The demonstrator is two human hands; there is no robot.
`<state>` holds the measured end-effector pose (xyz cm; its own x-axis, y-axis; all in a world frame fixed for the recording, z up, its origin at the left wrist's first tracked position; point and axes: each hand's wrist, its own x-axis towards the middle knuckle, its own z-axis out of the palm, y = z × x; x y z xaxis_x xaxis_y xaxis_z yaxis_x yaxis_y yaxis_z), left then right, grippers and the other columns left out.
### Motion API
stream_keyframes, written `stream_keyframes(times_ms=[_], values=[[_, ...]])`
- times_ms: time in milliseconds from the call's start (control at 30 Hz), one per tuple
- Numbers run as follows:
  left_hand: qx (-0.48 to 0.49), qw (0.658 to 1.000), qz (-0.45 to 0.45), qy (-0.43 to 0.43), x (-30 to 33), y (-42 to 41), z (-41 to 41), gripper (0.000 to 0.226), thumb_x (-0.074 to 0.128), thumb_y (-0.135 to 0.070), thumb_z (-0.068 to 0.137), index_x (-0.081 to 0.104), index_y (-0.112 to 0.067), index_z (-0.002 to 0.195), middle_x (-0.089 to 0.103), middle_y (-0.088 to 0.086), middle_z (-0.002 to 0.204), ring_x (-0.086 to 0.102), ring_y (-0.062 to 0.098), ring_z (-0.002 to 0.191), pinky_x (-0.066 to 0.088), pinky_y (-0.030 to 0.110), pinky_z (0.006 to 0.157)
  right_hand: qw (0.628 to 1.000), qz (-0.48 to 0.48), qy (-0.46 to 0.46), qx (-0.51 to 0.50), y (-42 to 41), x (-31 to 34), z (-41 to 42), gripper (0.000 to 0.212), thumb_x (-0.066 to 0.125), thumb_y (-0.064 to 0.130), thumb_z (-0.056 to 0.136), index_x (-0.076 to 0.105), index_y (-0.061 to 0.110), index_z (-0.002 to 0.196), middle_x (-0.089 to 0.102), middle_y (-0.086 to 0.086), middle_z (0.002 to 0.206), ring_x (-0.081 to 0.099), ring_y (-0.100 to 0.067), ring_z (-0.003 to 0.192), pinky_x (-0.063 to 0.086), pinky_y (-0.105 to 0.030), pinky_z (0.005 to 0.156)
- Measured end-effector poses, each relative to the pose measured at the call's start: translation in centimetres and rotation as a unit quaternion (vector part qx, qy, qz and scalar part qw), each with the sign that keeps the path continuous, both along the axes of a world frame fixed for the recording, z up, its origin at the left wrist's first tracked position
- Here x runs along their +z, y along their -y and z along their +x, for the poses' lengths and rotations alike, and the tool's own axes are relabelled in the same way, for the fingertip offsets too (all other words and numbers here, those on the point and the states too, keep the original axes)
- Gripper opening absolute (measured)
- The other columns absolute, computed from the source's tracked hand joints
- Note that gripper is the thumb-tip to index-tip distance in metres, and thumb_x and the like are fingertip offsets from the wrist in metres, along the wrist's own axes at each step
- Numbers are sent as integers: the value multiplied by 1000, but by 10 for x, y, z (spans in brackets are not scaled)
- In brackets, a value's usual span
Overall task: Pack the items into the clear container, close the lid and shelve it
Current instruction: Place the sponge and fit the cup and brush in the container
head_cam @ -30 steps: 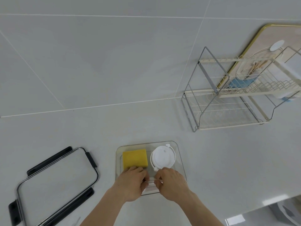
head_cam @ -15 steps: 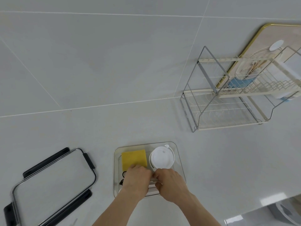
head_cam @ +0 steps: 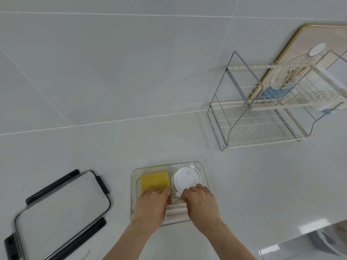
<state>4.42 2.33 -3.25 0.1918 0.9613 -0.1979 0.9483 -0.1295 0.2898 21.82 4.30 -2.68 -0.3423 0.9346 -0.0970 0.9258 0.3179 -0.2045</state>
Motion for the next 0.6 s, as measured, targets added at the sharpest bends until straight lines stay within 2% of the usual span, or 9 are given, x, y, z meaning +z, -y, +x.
stream_keyframes(times_ms=[100, 200, 267, 433, 500, 567, 600], values=[[6, 1000, -14, -11, 0, 0, -3, 37, 78, -11, 50, 55, -29, 74, 63, -9, 57, 58, 19, 58, 35, 25, 56, 1000, -12, 8, -16, 0, -3, -1, 40, 84, -3, 46, 65, 28, 62, 57, 9, 58, 55, -18, 58, 49, -27, 53], [-5, 1000, -13, -20, 0, -1, -4, 39, 80, -14, 43, 57, -31, 69, 61, -12, 58, 59, 16, 60, 42, 26, 58, 1000, -8, -5, -28, -1, -4, 2, 40, 86, 0, 48, 68, 27, 72, 60, 7, 70, 58, -19, 63, 53, -30, 55], [-4, 1000, 7, -11, 0, 0, -4, 37, 78, -15, 45, 59, -32, 71, 62, -14, 62, 60, 15, 63, 44, 25, 59, 999, 2, -19, -31, -1, -2, 4, 42, 86, 0, 50, 69, 27, 78, 61, 7, 74, 59, -19, 66, 53, -29, 56], [15, 999, 34, 29, 1, 4, -18, 22, 70, -20, 69, 58, -32, 82, 65, -14, 74, 60, 15, 71, 46, 28, 62, 996, 14, -81, -29, 4, 6, 7, 27, 83, 11, 68, 68, 27, 84, 63, 10, 80, 59, -16, 70, 46, -23, 57], [-9, 1000, 21, 13, 2, 7, -28, 19, 70, -29, 75, 58, -34, 89, 65, -14, 82, 60, 15, 80, 44, 27, 67, 994, 18, -107, -20, 7, 10, 7, 16, 76, 19, 77, 68, 29, 87, 64, 12, 81, 60, -14, 73, 42, -21, 58], [-38, 999, -14, -17, 7, 7, -33, 26, 64, -45, 80, 58, -34, 103, 64, -13, 98, 59, 16, 94, 40, 29, 76, 993, 7, -120, 13, 9, 11, 3, 7, 66, 30, 85, 68, 31, 91, 65, 14, 85, 61, -12, 78, 45, -22, 60], [-47, 998, -31, -35, 9, 6, -34, 34, 63, -49, 80, 56, -33, 109, 63, -12, 103, 58, 17, 98, 39, 30, 78, 992, -11, -125, 28, 11, 12, 0, 12, 60, 38, 88, 68, 32, 95, 67, 14, 88, 62, -11, 82, 49, -25, 63]])
